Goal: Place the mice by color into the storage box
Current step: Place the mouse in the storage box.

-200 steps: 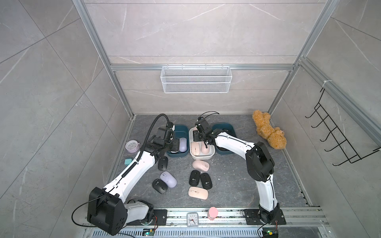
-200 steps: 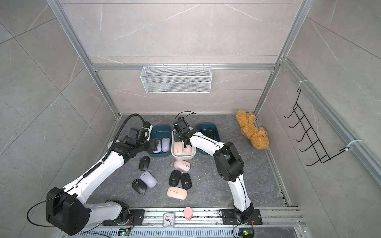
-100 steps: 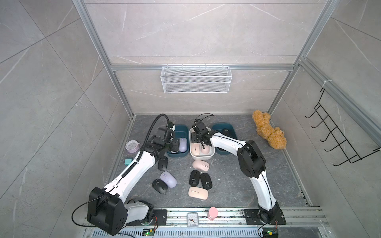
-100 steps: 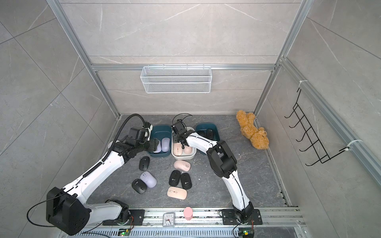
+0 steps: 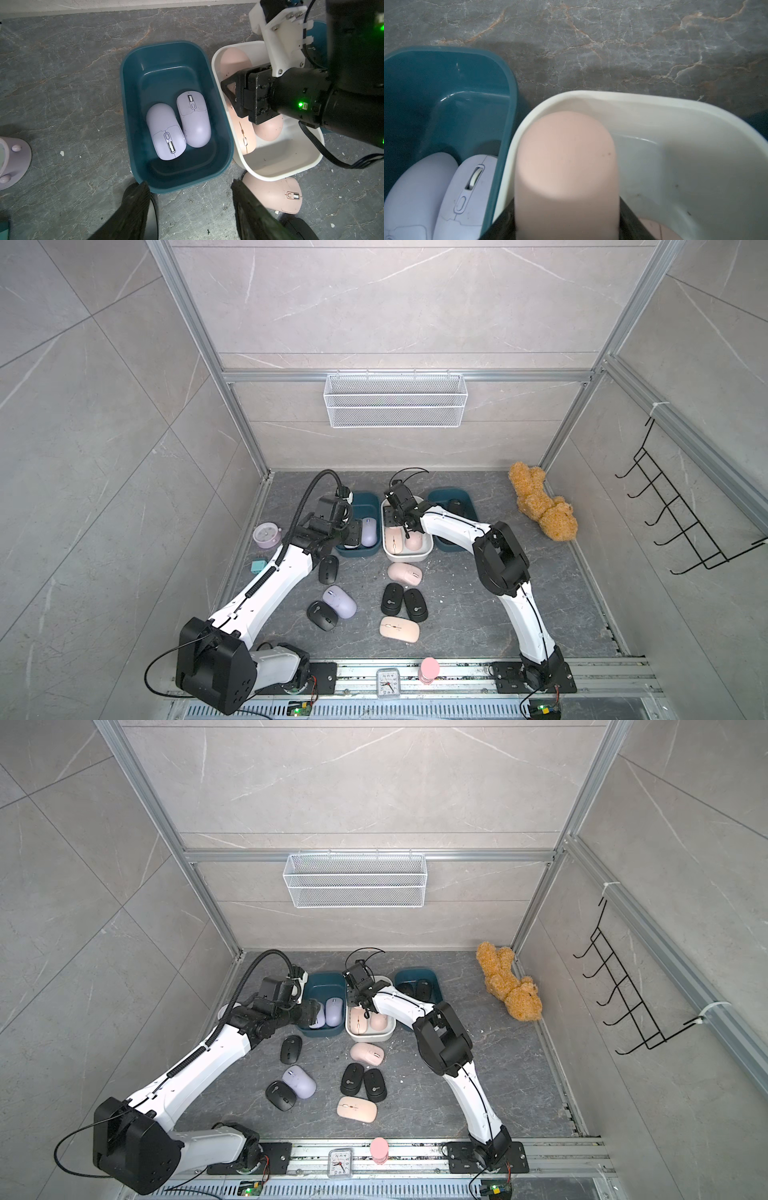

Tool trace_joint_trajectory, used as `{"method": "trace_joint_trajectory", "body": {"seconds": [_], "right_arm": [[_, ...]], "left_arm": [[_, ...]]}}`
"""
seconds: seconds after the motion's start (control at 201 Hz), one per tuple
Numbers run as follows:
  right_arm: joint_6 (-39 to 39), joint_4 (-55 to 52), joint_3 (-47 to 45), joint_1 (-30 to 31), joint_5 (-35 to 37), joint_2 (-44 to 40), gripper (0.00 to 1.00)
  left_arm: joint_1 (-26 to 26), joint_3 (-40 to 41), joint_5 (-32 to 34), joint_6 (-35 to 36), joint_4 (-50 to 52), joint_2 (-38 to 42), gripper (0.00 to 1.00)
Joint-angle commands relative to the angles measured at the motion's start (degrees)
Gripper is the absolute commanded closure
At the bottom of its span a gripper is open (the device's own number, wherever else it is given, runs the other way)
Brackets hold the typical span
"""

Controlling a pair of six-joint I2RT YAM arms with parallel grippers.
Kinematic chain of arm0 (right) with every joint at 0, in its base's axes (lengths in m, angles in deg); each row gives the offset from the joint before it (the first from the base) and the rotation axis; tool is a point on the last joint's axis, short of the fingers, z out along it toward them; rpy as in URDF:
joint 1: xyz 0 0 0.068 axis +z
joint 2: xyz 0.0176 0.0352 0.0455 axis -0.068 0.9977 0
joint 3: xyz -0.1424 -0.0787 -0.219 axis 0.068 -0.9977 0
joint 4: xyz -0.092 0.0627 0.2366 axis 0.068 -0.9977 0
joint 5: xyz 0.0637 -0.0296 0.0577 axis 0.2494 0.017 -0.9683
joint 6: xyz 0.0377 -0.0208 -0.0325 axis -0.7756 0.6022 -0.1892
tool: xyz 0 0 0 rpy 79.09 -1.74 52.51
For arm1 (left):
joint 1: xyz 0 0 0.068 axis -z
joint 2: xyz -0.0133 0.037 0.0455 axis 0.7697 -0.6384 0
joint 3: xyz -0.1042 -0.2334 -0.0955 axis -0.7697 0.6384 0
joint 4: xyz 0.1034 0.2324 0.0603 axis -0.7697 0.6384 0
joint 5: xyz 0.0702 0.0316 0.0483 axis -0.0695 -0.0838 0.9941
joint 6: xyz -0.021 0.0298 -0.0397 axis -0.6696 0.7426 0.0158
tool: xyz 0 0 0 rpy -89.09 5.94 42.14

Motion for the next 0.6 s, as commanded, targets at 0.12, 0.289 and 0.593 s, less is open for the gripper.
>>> {"method": "trace_joint_trajectory", "body": {"seconds": [0.12,0.289,0.593], "right_arm": [[-0.8,-2.0,3.3,-0.4,0.5,2.1,0.53],[-1.1,-3.2,3.9,-0.4,0.5,2.8,0.53],[-1.9,-4.8,4.9,-0.4,-0.1,3.8,0.53]], "left_arm": [[-0.4,-1.2,0.6,1.5,-0.3,0.7,0.35],[-0.4,-1.2,0.5,1.5,-0.4,0.8,0.35],[-0.4,-1.2,0.4,1.6,-0.3,0.8,0.35]]}}
